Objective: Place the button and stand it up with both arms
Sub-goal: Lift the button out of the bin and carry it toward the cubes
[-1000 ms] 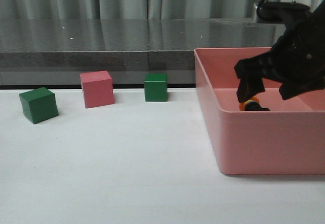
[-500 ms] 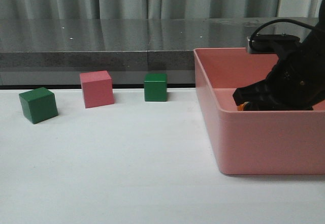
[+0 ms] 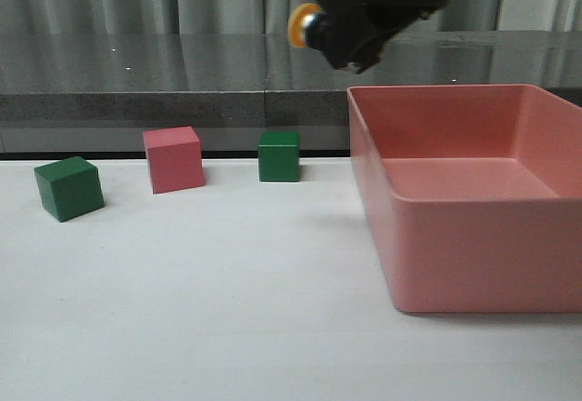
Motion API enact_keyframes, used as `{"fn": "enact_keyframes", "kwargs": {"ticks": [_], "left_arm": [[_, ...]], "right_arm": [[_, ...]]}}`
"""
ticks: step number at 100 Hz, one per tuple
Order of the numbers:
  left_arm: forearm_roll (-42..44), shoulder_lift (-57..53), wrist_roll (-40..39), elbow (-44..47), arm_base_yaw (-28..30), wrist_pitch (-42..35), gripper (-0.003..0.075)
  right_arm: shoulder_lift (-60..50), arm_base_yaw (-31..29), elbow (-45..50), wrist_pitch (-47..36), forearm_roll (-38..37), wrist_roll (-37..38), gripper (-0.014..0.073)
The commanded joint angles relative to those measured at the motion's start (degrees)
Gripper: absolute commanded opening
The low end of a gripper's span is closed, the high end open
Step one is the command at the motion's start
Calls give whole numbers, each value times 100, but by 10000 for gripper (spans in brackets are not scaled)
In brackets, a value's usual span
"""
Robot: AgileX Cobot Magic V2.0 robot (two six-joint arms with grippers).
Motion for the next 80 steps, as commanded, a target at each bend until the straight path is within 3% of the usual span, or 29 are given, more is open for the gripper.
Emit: {"fn": "enact_keyframes", "kwargs": {"ticks": [1, 31, 60, 70, 80], "left_arm": [[-45, -169, -67, 254, 15, -457, -20], [-45, -169, -67, 254, 15, -457, -20], [-45, -169, -67, 254, 15, -457, -20], [-45, -169, -67, 254, 15, -457, -20], [-45, -169, -67, 254, 15, -457, -20]], "right_arm": [[75, 334, -549, 37, 312, -1094, 23], [1604, 846, -1517, 382, 1610, -3393, 23], [2529, 878, -1836, 505, 1740, -3567, 29], [2578, 878, -1836, 525, 1746, -3567, 111], [2567, 878, -1836, 526, 1751, -3567, 311]]}}
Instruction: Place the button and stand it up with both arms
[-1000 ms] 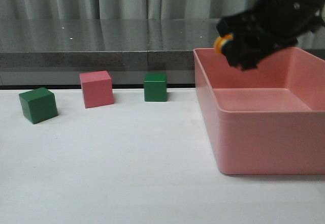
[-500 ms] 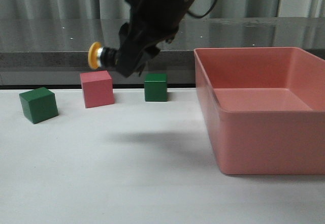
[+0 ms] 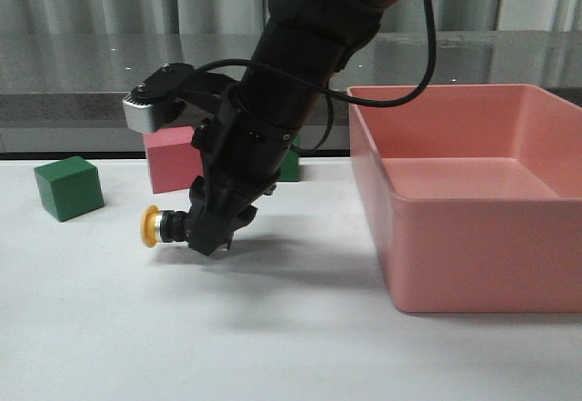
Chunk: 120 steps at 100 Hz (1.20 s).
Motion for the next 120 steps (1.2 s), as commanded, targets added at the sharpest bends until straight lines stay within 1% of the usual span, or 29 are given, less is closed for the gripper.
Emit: {"fn": "enact_keyframes", "kwargs": {"ticks": [1, 2, 4, 9, 15, 20, 29, 41, 48, 55, 61, 62, 63, 64, 70, 75, 84, 87, 92, 107, 120], "left_arm": [[-45, -169, -67, 254, 15, -457, -20], [-45, -169, -67, 254, 15, -457, -20], [-45, -169, -67, 254, 15, -457, -20], [-45, -169, -67, 254, 15, -457, -20], [-45, -169, -67, 254, 15, -457, -20], [-45, -169, -67, 254, 15, -457, -20], [-45, -169, -67, 254, 15, -457, -20], [-45, -169, -67, 254, 15, -457, -20], [-45, -169, -67, 254, 15, -457, -20], [-45, -169, -67, 254, 15, -457, -20], [-45, -169, -67, 254, 15, -457, -20], [-45, -169, -67, 254, 15, -457, -20], [-45, -169, -67, 254, 15, -457, -20], [-45, -169, -67, 254, 15, -457, -20], [-45, -169, -67, 254, 15, -457, -20], [-45, -169, -67, 254, 15, -457, -20], [-45, -169, -67, 254, 15, -457, -20], [-45, -169, -67, 254, 15, -457, -20], [0, -169, -67, 254, 15, -447, -20], [107, -169, -67, 254, 15, -447, -20], [107, -169, -67, 254, 15, -458, -20]], "right_arm": [[-389, -5, -221, -143, 178, -91, 328], [-395, -5, -221, -143, 178, -91, 358], [-395, -5, -221, -143, 178, -91, 388], [-395, -5, -221, -137, 178, -85, 496], [-414, -5, -221, -93, 178, -85, 573], [-444, -5, -221, -73, 178, -73, 591], [-591, -5, -221, -1, 178, 41, 589], [-1031, -105, -221, 82, 178, 515, 578], [-1392, -232, -221, 159, 171, 965, 525], [-1783, -434, -221, 272, 166, 1421, 438], [-2175, -662, -184, 372, 166, 1789, 332], [-2175, -688, -184, 377, 166, 1789, 332], [-2295, -739, -148, 380, 166, 1855, 299], [-2295, -765, -148, 380, 166, 1855, 299], [-2723, -1011, 83, 332, 166, 1924, 185], [-2993, -1166, 289, 246, 166, 1925, 115], [-3621, -1538, 971, -3, 166, 1931, -43], [-3884, -1643, 1204, -103, 175, 1945, -79], [-4261, -1824, 1638, -360, 175, 2045, -60], [-5426, -2324, 2912, -971, 175, 2618, -61], [-6475, -2557, 4044, -1547, 175, 2834, -61]]}}
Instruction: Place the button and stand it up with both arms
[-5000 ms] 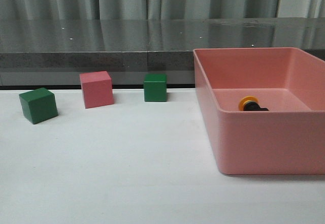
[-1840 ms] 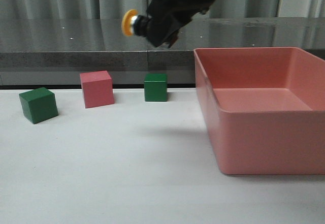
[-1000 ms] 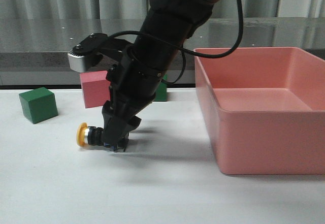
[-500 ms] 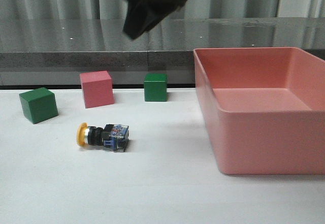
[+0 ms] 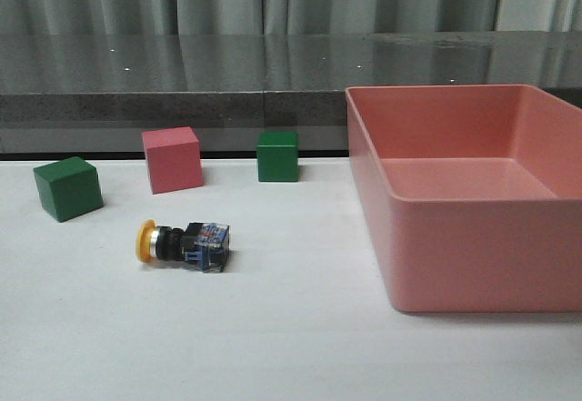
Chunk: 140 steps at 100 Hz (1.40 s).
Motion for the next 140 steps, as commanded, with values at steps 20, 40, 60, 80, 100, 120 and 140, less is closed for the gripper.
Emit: {"fn": "enact_keyframes", "kwargs": {"ticks": [20, 40, 60, 80, 100, 120, 140], "left_arm": [[14, -169, -67, 254, 15, -636, -20], [-420, -169, -67, 254, 15, -1310, -20], [-890, -169, -67, 254, 15, -1673, -20], [-1148, -169, -67, 243, 15, -1646, -20], [-1148, -161, -219, -105, -39, -1526, 99], [-1134, 88, -219, -862, -118, -959, 587], [-1631, 836, -219, -1652, -127, -574, 575]], "right_arm": [[-2309, -235, 2167, -1660, 132, 157, -61], [-3827, -451, 3193, -1969, 194, 157, -61], [-4568, -599, 3498, -1680, 189, 157, -61], [-4580, -624, 3498, -1660, 189, 157, -61], [-4580, -624, 3498, -1664, 189, 157, -61], [-4580, -624, 3498, -1664, 189, 157, -61], [-4580, -624, 3498, -1664, 189, 157, -61]]}}
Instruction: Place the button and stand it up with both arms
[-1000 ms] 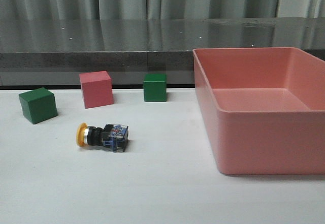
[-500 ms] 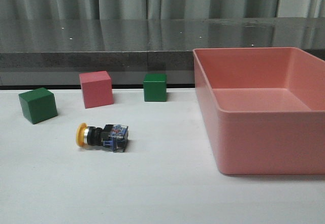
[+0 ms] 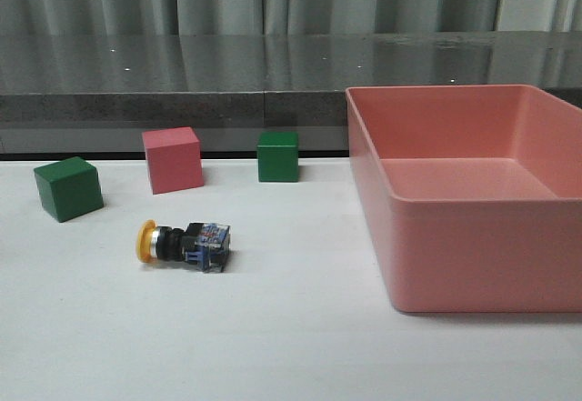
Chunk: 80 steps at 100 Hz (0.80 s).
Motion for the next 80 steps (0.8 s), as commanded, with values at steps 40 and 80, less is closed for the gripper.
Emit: {"fn": "enact_keyframes", "kwargs": {"ticks": [40, 80], "left_arm": [[-179, 4583, 2119, -2822, -924, 1236, 566], [-204, 8135, 4210, -4147, -1507, 1024, 569]], "right_arm": [[22, -34, -163, -361, 101, 29, -61], [22, -34, -163, -361, 141, 29, -61]]}}
